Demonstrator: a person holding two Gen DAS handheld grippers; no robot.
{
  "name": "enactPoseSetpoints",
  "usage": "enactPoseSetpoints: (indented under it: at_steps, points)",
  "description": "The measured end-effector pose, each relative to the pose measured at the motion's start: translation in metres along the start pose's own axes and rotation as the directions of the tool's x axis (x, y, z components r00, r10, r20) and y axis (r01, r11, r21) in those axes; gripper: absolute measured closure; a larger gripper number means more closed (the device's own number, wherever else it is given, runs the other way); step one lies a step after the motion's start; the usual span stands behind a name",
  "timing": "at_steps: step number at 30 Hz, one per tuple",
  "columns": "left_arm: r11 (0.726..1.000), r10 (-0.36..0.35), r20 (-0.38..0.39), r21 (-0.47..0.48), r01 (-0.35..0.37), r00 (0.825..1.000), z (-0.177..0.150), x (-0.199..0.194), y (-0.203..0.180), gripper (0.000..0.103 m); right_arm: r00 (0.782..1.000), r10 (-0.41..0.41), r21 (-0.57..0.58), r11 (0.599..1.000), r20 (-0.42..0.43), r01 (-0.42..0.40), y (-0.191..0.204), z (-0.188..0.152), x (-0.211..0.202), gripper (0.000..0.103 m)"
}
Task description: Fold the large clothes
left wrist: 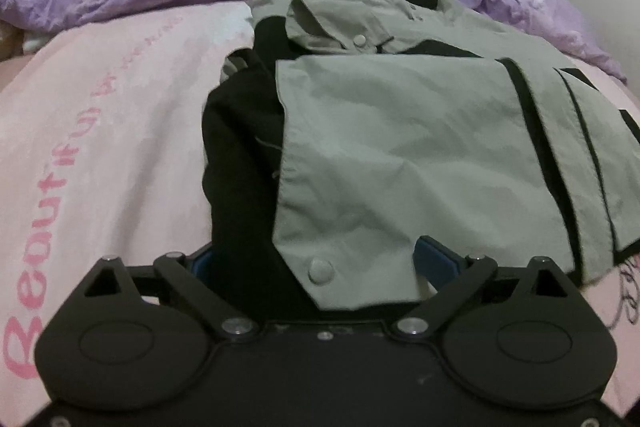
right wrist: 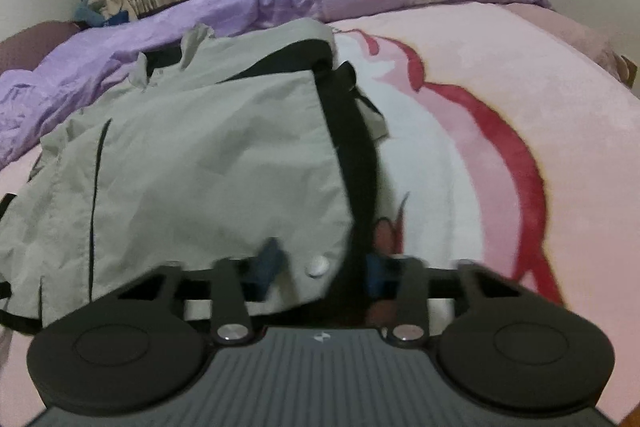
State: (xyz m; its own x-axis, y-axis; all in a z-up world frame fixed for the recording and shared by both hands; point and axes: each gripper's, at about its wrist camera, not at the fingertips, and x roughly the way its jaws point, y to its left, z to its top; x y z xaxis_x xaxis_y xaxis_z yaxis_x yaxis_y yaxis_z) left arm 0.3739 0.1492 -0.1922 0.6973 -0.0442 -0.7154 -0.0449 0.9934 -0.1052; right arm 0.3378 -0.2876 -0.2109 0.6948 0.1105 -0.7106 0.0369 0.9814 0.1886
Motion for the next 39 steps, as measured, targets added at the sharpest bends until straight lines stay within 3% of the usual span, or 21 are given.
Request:
enactPoseSetpoints:
  at_steps: [5,6,7,10,14,18,20,21,23,24,25,26,30,36,39]
  points:
    - [0.996,-0.082,0.006,-0.04,0.082,0.997,-0.012,-0.012,0.002,0.005,0.997,0.074,0.108,0.991,0.001,-0.073,-0.023,-0.003,-0.001,0.071]
    - [0.996,-0.082,0.007,-0.039,0.082,0.997,-0.012,-0.011,0.001,0.005,0.998,0.064,0.101,0.993,-0.004,-0.063,-0.022,-0.003,0.003,0.066]
    - [0.996,-0.077,0.005,-0.039,0.077,0.997,-0.009,-0.009,0.0,0.005,0.998,0.06,0.092,0.994,-0.007,-0.059,-0.019,-0.002,0.006,0.057]
    - [0.997,-0.068,-0.006,-0.042,0.067,0.998,-0.001,0.0,-0.001,0.006,0.999,0.046,0.052,0.998,-0.009,-0.046,-0.006,0.003,0.012,0.046]
    - [1.0,-0.014,-0.01,-0.027,0.014,1.0,0.008,0.011,-0.009,0.007,0.999,-0.017,-0.014,1.0,-0.029,0.017,0.008,0.006,0.016,0.045]
    - [0.998,0.024,0.015,-0.052,-0.023,1.0,0.008,0.014,-0.011,0.007,0.999,-0.022,-0.055,0.998,-0.04,0.02,0.011,0.006,0.017,0.041]
    - [0.998,0.04,0.032,-0.056,-0.038,0.999,0.006,0.014,-0.011,0.011,0.999,-0.038,-0.066,0.997,-0.031,0.036,0.011,0.005,0.016,0.051]
    - [0.998,0.057,0.033,-0.044,-0.056,0.998,0.006,0.014,-0.013,0.016,0.999,-0.044,-0.068,0.997,-0.026,0.043,0.012,0.004,0.014,0.068]
    - [0.996,0.067,0.043,-0.054,-0.065,0.997,0.008,0.008,-0.012,0.055,0.998,-0.053,-0.051,0.997,-0.013,0.053,0.011,0.004,0.009,0.082]
    - [0.995,0.073,0.047,-0.07,-0.07,0.996,0.01,0.003,-0.009,0.067,0.999,-0.053,-0.042,0.998,-0.008,0.053,0.011,0.005,0.005,0.09]
    - [0.994,0.079,0.049,-0.079,-0.075,0.996,0.011,-0.001,-0.006,0.078,0.999,-0.048,-0.031,0.998,-0.001,0.048,0.01,0.007,0.0,0.091]
    - [0.994,0.067,0.048,-0.093,-0.062,0.997,0.013,-0.006,-0.002,0.082,0.999,-0.044,-0.027,0.999,0.009,0.044,0.011,0.008,-0.006,0.092]
    - [0.992,0.026,0.077,-0.126,-0.016,0.997,0.019,-0.028,0.005,0.084,0.997,0.004,-0.03,1.0,0.075,-0.002,0.012,0.015,-0.041,0.096]
    - [0.994,0.039,0.15,-0.111,-0.022,0.988,0.018,-0.08,-0.011,0.085,0.985,0.079,0.024,0.996,0.152,-0.083,0.007,0.021,-0.092,0.097]
    - [0.993,0.049,0.148,-0.112,-0.033,0.988,0.005,-0.097,-0.013,0.086,0.986,0.069,0.038,0.996,0.154,-0.075,0.004,0.019,-0.105,0.097]
